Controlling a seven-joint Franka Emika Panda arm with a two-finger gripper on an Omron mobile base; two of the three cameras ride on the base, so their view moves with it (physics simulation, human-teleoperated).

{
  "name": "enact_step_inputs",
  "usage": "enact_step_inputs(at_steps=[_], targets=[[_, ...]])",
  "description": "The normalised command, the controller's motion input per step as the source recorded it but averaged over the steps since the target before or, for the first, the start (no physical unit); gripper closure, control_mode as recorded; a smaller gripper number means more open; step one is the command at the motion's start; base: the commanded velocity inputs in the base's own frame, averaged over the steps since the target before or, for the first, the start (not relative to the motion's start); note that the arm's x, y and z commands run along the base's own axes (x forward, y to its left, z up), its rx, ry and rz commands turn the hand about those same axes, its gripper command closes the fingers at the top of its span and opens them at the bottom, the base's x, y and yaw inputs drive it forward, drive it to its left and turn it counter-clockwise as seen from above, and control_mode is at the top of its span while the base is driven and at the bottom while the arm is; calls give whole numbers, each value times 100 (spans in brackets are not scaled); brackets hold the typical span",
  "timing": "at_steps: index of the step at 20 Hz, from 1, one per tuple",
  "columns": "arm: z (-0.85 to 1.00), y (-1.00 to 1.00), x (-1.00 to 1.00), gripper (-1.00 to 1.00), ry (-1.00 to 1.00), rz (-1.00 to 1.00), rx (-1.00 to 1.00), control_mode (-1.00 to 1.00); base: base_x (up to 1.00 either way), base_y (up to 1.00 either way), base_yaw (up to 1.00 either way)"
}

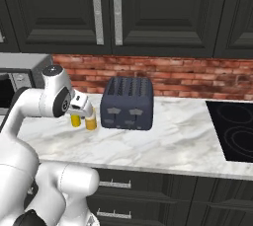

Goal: Place the mustard and mustard from the counter to the top shelf of the fridge. If the existing items in the fridge are on the top shelf, move them to other shelves.

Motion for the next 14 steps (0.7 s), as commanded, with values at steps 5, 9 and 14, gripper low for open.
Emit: enact_step_inputs(at_steps=[5, 9, 14], targets=[[-24, 3, 26, -100, 0, 0, 0, -100, 0, 0, 0], [-29, 2, 26, -100, 0, 0, 0, -100, 0, 0, 0], [-27, 0, 30, -100, 0, 0, 0, -100, 0, 0, 0]])
